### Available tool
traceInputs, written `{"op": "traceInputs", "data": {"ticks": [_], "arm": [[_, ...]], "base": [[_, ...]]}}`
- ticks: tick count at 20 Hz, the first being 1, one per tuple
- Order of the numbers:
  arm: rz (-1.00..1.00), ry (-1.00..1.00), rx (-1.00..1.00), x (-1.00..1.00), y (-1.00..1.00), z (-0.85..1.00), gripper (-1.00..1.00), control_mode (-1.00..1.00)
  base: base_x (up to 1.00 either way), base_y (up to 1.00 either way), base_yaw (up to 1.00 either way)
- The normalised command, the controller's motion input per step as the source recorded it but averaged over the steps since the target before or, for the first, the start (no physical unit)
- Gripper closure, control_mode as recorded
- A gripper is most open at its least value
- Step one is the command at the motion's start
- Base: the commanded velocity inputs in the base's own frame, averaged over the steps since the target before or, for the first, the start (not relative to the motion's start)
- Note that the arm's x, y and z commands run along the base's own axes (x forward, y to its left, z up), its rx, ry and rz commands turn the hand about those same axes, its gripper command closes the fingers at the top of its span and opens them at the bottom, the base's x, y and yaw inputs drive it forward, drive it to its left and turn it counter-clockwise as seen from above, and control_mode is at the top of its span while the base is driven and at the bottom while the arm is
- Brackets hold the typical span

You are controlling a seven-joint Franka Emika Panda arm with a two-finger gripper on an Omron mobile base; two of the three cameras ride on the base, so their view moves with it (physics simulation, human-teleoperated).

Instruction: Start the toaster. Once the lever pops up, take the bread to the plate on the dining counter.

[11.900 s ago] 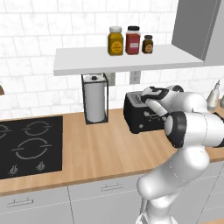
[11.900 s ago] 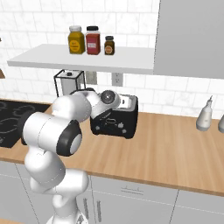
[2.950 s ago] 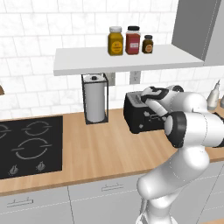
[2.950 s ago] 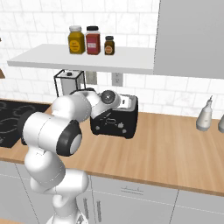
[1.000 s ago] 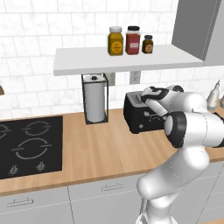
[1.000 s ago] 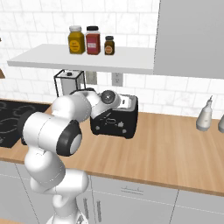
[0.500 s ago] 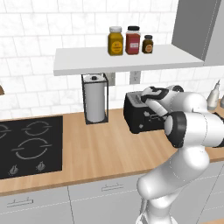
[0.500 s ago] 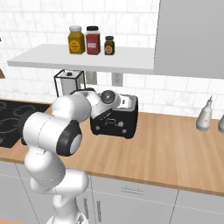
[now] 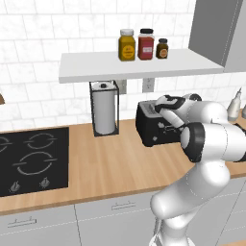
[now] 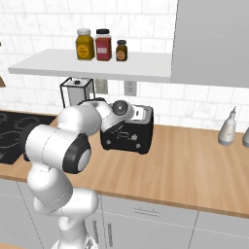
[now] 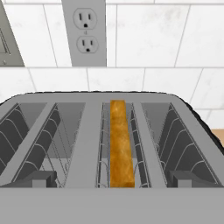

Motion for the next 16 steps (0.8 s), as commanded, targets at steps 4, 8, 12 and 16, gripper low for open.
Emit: {"op": "traceInputs", "data": {"ticks": [4,8,12,16], "arm": [[0.00,0.00,0.00,0.00,0.00,0.00,-1.00,-1.00],[0.00,0.00,0.00,0.00,0.00,0.00,-1.00,-1.00],[0.00,0.00,0.00,0.00,0.00,0.00,-1.00,-1.00],[0.00,0.00,0.00,0.00,0.00,0.00,-1.00,-1.00]], "base": [[0.00,0.00,0.00],[0.00,0.00,0.00],[0.00,0.00,0.00],[0.00,0.00,0.00]]}}
